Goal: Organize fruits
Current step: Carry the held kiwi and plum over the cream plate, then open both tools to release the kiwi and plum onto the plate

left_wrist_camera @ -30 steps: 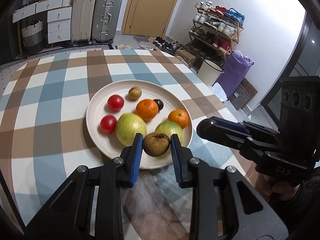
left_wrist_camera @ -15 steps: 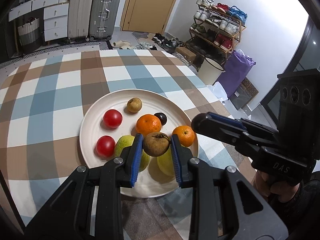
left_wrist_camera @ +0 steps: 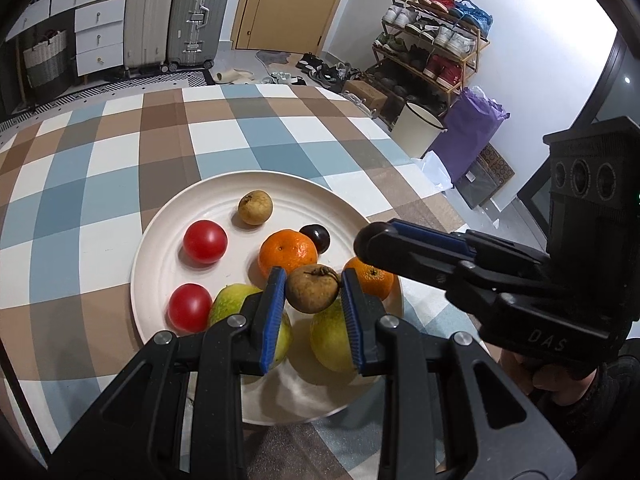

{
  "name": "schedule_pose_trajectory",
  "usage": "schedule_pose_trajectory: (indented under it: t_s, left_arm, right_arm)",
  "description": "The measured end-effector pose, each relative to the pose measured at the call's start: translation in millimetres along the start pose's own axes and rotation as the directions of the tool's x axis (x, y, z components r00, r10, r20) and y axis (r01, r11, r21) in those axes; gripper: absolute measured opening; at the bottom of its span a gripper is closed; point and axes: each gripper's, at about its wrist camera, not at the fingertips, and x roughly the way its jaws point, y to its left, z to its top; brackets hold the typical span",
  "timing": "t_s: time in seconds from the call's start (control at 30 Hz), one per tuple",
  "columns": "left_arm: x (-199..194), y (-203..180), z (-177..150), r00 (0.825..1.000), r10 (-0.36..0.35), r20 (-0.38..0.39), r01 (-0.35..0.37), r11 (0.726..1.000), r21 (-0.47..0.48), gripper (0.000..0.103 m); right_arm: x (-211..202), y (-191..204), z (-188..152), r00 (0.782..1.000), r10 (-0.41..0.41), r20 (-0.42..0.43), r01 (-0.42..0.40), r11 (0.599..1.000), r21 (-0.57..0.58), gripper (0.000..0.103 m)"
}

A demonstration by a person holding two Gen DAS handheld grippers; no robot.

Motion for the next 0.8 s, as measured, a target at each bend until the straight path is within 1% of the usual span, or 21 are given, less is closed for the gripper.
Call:
schedule_pose_trajectory:
  t_s: [0.2, 0.4, 0.43, 0.53, 0.6, 0.63, 0.67, 0.7, 0.73, 0.8]
  left_arm:
    - [6, 1, -1, 1.0, 0.002, -0.002, -0.003, 1.0, -0.001, 0.025]
    - [5, 3, 0, 1.0, 0.002, 0.005, -0.002, 1.0, -0.005, 0.026]
    - [5, 3, 1, 1.0, -0.001, 0.002, 0.001, 1.0, -0.006, 0.026]
    - [2, 3, 1, 1.0, 0.0, 0.007, 0.0, 1.0, -0.002, 0.027]
    - [0, 3, 2, 1.0, 0.002, 0.015, -0.002, 1.0, -0.006, 0.028]
    - [-2, 3, 2, 1.0, 0.0, 0.019, 0.001, 1.0, -0.007, 0.032]
    - [-3, 3, 2, 1.0, 0.002, 0.022, -0.001, 1.0, -0.006, 0.041]
    - [-5, 2, 2, 1.0, 0.003, 0.023, -0.003, 1.0, -0.004, 0.046]
    - [-7, 1, 2, 1.0, 0.003, 0.029, -0.003, 1.0, -0.001, 0.053]
    - [-12, -2, 2, 0.999, 0.008, 0.039, -0.008, 1.0, 0.003, 0.054]
  right_arm:
    - [8, -8, -2, 1.0, -0.013, -0.026, 0.013, 1.0, 0.024, 0.025]
    - [6, -6, -2, 1.0, -0.018, -0.017, 0.018, 1.0, 0.02, 0.026]
    - [5, -6, -2, 1.0, -0.017, -0.014, 0.017, 1.0, 0.02, 0.027]
    - [2, -5, -3, 1.0, -0.009, -0.005, 0.009, 1.0, 0.025, 0.034]
    - [0, -4, -3, 1.0, -0.007, 0.002, 0.007, 1.0, 0.026, 0.036]
    - [-2, -4, -2, 1.0, -0.01, 0.007, 0.01, 1.0, 0.027, 0.036]
    - [-4, -4, -2, 1.0, -0.012, 0.013, 0.012, 1.0, 0.029, 0.036]
    - [-6, -4, -2, 1.0, -0.013, 0.018, 0.013, 0.999, 0.032, 0.036]
    - [-8, -4, -2, 1.0, -0.014, 0.022, 0.013, 0.999, 0.035, 0.036]
    - [-13, -3, -1, 0.999, -0.017, 0.032, 0.016, 0.999, 0.039, 0.036]
